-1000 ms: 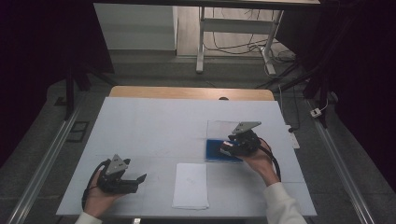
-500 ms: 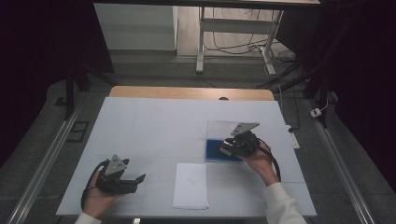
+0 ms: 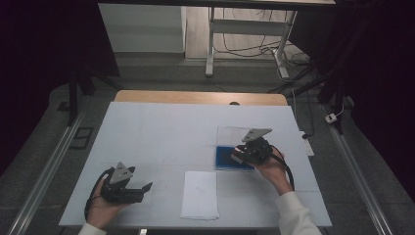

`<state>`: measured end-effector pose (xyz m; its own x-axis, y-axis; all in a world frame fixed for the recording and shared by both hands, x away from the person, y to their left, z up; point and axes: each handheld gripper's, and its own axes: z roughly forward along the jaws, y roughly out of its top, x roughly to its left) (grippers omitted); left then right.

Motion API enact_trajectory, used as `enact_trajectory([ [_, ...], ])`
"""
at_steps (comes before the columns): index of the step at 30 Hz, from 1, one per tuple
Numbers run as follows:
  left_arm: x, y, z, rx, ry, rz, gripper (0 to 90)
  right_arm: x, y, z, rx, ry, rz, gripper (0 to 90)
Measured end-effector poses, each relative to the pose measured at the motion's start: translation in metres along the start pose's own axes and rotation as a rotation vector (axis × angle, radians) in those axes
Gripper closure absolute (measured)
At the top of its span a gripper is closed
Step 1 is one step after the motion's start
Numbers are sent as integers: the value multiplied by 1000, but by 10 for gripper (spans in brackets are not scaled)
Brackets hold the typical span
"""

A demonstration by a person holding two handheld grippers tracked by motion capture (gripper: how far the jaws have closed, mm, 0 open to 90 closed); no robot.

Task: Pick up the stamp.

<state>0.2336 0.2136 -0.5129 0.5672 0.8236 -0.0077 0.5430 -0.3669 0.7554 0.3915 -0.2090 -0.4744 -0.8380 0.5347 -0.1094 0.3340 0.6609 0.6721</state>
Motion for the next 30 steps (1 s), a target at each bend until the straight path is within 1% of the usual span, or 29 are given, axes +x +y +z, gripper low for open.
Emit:
enact_trajectory([
  [8,-1,0,0,1,3,5,171,0,0,-1,-1,-5,0,696],
  [10,-1,0,0,1,4,6,171,0,0,-2,-1,-12,-3,697],
  [12,-1,0,0,2,2,6,171,1,1,-4,-16,-17,3,697],
  [15,-1,0,0,2,3,7,171,1,2,-6,-26,-26,-1,698],
  [16,-1,0,0,0,6,6,171,2,2,-9,-40,-35,-9,698],
  [18,-1,-1,-1,-1,7,4,172,3,4,-12,-52,-39,-14,698],
  [19,0,-1,-1,-1,9,4,172,4,5,-13,-59,-41,-10,699],
  [21,0,-1,-1,0,10,3,172,4,6,-16,-65,-44,-26,698],
  [22,0,-1,-2,0,10,1,172,6,8,-18,-74,-36,-16,698],
  [25,0,-1,-2,1,11,2,173,7,11,-23,-101,-29,-18,698],
  [27,0,-1,-2,2,9,3,174,8,12,-25,-101,-32,-21,698],
  [28,0,-1,-2,2,8,3,174,9,14,-29,-118,-30,-8,698],
  [30,0,-1,-1,2,6,4,174,9,15,-30,-124,-27,-5,698],
])
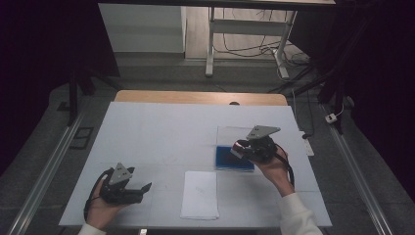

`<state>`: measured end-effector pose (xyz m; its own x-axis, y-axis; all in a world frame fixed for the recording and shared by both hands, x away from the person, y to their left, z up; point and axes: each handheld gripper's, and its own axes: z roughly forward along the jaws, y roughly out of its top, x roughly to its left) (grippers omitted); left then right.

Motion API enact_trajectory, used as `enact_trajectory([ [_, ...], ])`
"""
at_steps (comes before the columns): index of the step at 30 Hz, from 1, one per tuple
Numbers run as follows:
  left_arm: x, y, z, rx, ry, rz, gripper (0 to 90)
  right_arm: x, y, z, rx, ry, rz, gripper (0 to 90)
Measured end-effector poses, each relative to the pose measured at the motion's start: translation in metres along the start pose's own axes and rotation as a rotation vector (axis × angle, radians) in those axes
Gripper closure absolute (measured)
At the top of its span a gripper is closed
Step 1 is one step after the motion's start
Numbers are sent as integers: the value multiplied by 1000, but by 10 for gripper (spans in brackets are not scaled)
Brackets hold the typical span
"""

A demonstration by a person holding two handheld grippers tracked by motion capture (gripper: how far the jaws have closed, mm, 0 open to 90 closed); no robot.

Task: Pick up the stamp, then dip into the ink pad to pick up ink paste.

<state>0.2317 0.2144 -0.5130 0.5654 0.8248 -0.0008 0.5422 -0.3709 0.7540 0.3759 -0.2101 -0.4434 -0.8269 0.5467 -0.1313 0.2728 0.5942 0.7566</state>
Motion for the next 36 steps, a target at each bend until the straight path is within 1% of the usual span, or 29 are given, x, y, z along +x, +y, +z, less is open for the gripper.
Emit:
enact_trajectory([
  [1,0,0,0,3,2,0,175,2,3,-3,-7,-3,-4,698],
  [5,-1,0,0,0,1,2,175,5,5,-4,-18,7,-6,698],
  [9,-1,0,0,1,2,5,178,7,6,0,-1,17,-5,698],
  [10,-1,0,0,1,2,5,181,7,6,1,12,15,-13,698],
  [15,-1,0,0,2,2,7,185,8,6,4,25,7,-20,698],
  [17,-1,0,0,2,3,6,185,8,5,6,29,17,-14,698],
  [18,-1,0,0,3,3,6,185,8,5,9,42,20,-8,697],
  [23,-1,-1,0,6,3,7,184,10,3,16,73,11,-4,698],
  [24,-1,-1,0,6,3,7,184,10,3,16,73,11,-4,698],
  [25,-1,-1,0,6,2,6,184,10,3,17,78,11,-16,698],
  [36,0,-1,-1,6,-2,1,184,10,-2,24,97,1,-13,697],
])
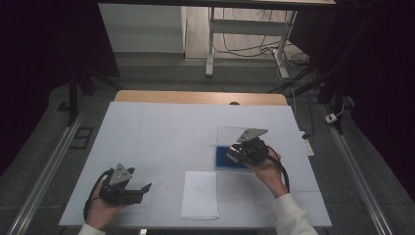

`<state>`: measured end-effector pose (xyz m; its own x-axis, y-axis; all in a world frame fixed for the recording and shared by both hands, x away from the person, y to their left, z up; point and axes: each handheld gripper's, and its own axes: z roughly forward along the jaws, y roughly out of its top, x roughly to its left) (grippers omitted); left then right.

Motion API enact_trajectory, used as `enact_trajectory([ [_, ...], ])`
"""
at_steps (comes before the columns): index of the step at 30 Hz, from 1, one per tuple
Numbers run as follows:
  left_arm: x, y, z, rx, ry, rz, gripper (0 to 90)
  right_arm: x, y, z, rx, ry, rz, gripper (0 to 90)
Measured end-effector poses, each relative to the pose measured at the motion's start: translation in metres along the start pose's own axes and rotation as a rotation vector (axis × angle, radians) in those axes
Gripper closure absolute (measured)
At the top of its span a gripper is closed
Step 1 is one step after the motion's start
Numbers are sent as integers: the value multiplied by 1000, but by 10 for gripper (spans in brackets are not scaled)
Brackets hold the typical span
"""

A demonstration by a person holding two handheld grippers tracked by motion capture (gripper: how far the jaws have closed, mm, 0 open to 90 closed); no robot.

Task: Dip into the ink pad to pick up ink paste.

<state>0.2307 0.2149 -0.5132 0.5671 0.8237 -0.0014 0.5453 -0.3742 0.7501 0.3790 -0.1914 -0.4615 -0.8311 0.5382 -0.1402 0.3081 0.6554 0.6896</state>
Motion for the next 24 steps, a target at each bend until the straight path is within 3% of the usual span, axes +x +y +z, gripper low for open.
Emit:
enact_trajectory([
  [24,0,0,1,9,2,1,184,-6,-9,10,32,-8,26,697],
])
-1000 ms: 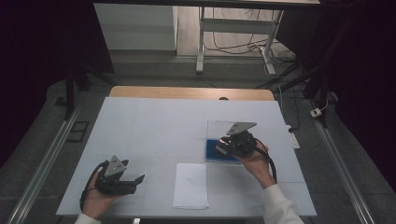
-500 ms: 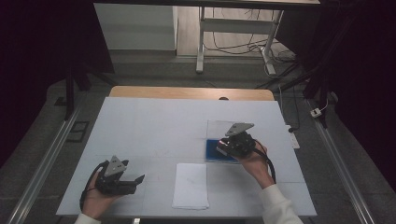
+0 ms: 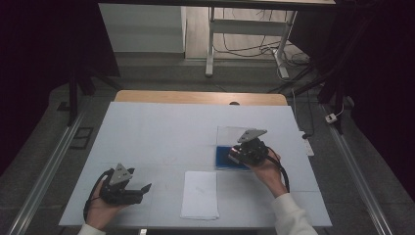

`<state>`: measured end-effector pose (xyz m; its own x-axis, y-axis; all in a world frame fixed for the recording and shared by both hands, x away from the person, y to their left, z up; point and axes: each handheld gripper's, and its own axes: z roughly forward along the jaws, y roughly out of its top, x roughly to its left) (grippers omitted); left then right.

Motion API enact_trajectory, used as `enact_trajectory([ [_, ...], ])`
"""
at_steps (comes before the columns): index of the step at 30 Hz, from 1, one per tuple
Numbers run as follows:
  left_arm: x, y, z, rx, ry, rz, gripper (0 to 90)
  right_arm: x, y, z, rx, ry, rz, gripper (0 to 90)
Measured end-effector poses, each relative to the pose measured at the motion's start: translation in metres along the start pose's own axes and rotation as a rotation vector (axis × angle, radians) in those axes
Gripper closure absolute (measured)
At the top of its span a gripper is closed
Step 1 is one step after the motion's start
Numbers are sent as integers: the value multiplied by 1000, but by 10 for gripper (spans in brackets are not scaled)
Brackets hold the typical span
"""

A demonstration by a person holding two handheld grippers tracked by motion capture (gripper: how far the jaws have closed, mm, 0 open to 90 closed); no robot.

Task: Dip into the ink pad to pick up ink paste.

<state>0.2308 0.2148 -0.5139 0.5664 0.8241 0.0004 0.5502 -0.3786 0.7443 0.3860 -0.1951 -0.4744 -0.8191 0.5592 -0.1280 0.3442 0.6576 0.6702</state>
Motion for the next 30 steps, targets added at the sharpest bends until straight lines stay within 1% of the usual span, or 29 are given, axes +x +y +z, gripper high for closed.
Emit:
enact_trajectory([
  [6,0,0,0,3,-1,2,184,-1,0,0,6,1,6,696],
  [13,0,-1,0,5,3,0,184,0,1,1,29,-9,3,698],
  [20,0,-1,0,7,3,2,185,-2,1,3,38,6,21,702],
  [22,0,-1,0,9,4,4,184,-3,-1,4,34,10,30,702],
  [23,0,-1,0,7,4,2,184,-4,-2,4,24,14,29,703],
  [25,0,-1,-1,7,5,1,184,-3,-2,5,23,12,23,703],
  [26,0,-1,-1,6,4,1,184,-2,-2,5,28,0,22,703],
  [28,0,-1,-1,6,3,-3,184,0,-2,5,33,-6,12,704],
  [30,0,-1,-1,6,3,-3,184,0,-2,5,38,-10,13,704],
])
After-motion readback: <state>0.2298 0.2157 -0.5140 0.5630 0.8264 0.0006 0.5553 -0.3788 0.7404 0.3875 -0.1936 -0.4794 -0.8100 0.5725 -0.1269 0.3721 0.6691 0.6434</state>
